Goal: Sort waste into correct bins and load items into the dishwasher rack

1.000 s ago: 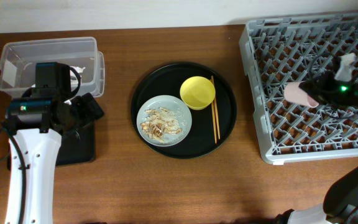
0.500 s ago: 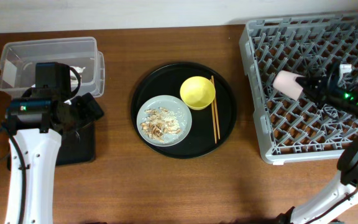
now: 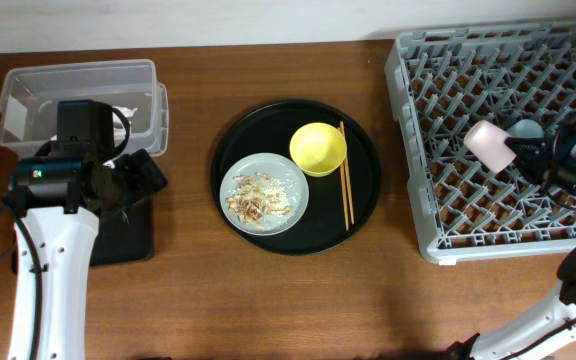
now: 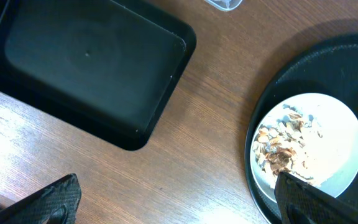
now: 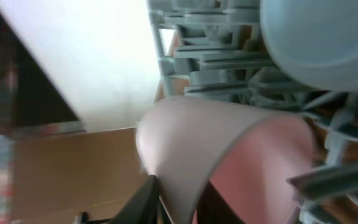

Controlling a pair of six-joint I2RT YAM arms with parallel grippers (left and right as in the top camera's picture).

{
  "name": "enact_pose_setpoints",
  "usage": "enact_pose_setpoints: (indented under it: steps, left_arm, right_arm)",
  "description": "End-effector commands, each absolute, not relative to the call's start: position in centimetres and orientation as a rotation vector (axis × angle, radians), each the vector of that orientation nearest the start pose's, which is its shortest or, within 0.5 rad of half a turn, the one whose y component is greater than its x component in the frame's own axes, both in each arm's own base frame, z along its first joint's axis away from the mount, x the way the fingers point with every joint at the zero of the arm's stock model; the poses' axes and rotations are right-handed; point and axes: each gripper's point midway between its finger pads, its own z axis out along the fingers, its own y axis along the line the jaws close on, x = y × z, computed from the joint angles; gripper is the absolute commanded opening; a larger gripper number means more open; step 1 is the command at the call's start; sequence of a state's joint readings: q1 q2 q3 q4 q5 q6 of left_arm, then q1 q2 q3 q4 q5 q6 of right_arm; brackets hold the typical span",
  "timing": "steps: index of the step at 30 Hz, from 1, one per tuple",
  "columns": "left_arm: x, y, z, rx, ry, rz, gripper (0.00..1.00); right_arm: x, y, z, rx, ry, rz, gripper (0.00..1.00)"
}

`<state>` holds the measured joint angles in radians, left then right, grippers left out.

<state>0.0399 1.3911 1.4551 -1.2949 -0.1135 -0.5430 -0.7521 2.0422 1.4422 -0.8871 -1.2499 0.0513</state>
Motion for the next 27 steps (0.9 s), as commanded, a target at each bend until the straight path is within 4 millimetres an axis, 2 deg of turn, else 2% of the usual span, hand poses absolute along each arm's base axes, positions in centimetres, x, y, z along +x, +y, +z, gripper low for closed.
enact_pose_setpoints:
  steps: [1, 6, 8, 10, 11, 12, 15, 17, 21, 25, 27]
  left_arm:
    - [29.2, 3.5, 22.2, -0.844, 2.636, 0.048, 0.99]
    - [29.2, 3.5, 22.2, -0.844, 2.636, 0.048, 0.99]
    - [29.2, 3.5, 22.2, -0.844, 2.636, 0.048, 0.99]
    - [29.2, 3.5, 22.2, -0.844, 2.636, 0.048, 0.99]
    - [29.2, 3.5, 22.2, -0.844, 2.636, 0.048, 0.99]
    - [29.2, 3.5, 22.2, -0.844, 2.636, 0.048, 0.99]
    - [29.2, 3.5, 22.2, -0.844, 2.636, 0.048, 0.99]
    - [29.2, 3.5, 22.2, -0.844, 2.636, 0.048, 0.99]
    - [29.2, 3.5, 22.2, -0.844, 2.636, 0.048, 0.99]
    - [29.2, 3.5, 22.2, -0.844, 2.636, 0.048, 0.99]
    - [29.2, 3.5, 22.2, -0.844, 2.636, 0.048, 0.99]
  right_arm:
    - [38.8, -15.0, 13.6, 0.827, 2.208, 1.27, 0.26]
    - [37.4, -16.0, 17.6, 0.841, 2.261, 1.08, 0.27]
    - [35.9, -17.2, 18.6, 0.954, 2.313, 0.905, 0.3]
    - [34.6, -18.1, 19.8, 1.021, 2.33, 0.757, 0.57]
    - [34.1, -18.1, 20.7, 1.014, 2.326, 0.707, 0.66]
    - [33.8, -17.9, 21.4, 1.006, 2.32, 0.692, 0.69]
    - [33.2, -17.1, 23.2, 0.996, 2.292, 0.682, 0.69]
    - [33.3, -16.2, 24.5, 0.947, 2.271, 0.705, 0.67]
    - [33.9, -13.9, 25.6, 0.827, 2.297, 0.7, 0.59]
    - [35.0, -8.3, 26.4, 0.57, 2.376, 0.729, 0.59]
    - [35.9, -3.7, 27.0, 0.347, 2.409, 0.753, 0.64]
